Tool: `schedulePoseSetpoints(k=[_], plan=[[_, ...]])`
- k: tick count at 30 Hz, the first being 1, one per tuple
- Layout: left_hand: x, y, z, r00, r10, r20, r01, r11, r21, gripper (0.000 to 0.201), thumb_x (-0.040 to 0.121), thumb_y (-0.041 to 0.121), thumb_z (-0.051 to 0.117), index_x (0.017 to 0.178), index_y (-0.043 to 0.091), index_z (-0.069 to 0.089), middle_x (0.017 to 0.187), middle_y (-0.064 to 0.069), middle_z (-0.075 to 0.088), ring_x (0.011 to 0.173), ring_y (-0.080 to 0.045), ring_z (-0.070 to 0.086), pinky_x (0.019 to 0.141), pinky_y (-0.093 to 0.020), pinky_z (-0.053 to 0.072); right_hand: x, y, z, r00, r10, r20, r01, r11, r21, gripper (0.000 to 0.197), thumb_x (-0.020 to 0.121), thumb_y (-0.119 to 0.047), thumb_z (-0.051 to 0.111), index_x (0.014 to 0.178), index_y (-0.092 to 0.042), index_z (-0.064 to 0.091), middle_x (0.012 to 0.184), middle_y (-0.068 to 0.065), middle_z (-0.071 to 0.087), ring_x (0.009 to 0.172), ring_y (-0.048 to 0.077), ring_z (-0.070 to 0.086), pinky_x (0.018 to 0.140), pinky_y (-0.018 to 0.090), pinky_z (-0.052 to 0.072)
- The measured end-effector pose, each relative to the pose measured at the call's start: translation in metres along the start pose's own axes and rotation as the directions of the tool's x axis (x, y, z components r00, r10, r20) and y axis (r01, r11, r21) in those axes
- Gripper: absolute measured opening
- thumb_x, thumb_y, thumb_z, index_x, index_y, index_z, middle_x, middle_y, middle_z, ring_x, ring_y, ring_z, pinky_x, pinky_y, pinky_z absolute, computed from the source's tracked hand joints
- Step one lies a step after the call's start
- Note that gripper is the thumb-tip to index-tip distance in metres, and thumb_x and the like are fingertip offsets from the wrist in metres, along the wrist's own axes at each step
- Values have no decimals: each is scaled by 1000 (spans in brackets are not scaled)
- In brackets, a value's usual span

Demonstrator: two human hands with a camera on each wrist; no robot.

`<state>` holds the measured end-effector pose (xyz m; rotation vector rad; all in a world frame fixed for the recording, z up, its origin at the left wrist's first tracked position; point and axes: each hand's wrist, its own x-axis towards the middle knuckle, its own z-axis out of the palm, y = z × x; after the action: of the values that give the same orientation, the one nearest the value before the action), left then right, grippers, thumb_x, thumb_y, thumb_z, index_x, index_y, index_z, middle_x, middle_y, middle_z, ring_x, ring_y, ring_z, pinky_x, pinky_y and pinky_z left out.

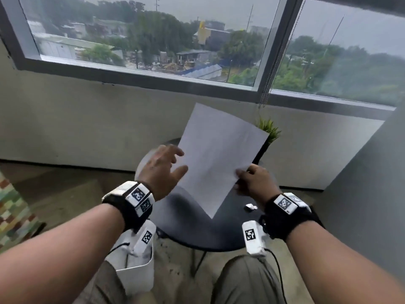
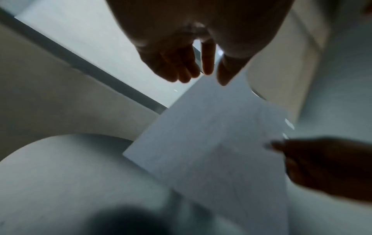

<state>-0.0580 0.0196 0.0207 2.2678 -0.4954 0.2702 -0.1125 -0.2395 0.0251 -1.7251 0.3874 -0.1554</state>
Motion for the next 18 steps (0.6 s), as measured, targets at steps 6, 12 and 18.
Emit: schedulePoseSetpoints(k=[6, 12, 18], plan=[[42, -18, 72, 865, 90, 494, -350, 814, 464, 100, 80, 73, 51, 153, 46, -12, 165, 2, 6, 151, -23, 8, 120, -45, 16, 66, 32, 30, 983, 146, 110, -171, 946, 277, 5, 95, -9, 58, 93, -7, 54, 64, 7, 62, 55, 19, 63, 54, 30, 54], [134, -67, 102, 833, 6, 553, -342, 791, 507, 65, 93, 19, 42, 150, 48, 29, 155, 4, 28, 139, -24, 30, 106, -39, 36, 122, 43, 28, 929, 256, 268, -250, 967, -55, 12, 96, -23, 59, 95, -11, 57, 80, 10, 67, 59, 17, 57, 53, 29, 44], [189, -89, 122, 741, -137, 657, -297, 811, 504, 50, 97, 41, 45, 145, 54, 35, 139, 3, 40, 127, -25, 40, 103, -40, 41, 117, 22, -33, 711, 524, 470, 429, 206, -879, 44, 72, -55, 69, 102, -30, 49, 103, -7, 54, 90, 24, 60, 68, 33, 42]])
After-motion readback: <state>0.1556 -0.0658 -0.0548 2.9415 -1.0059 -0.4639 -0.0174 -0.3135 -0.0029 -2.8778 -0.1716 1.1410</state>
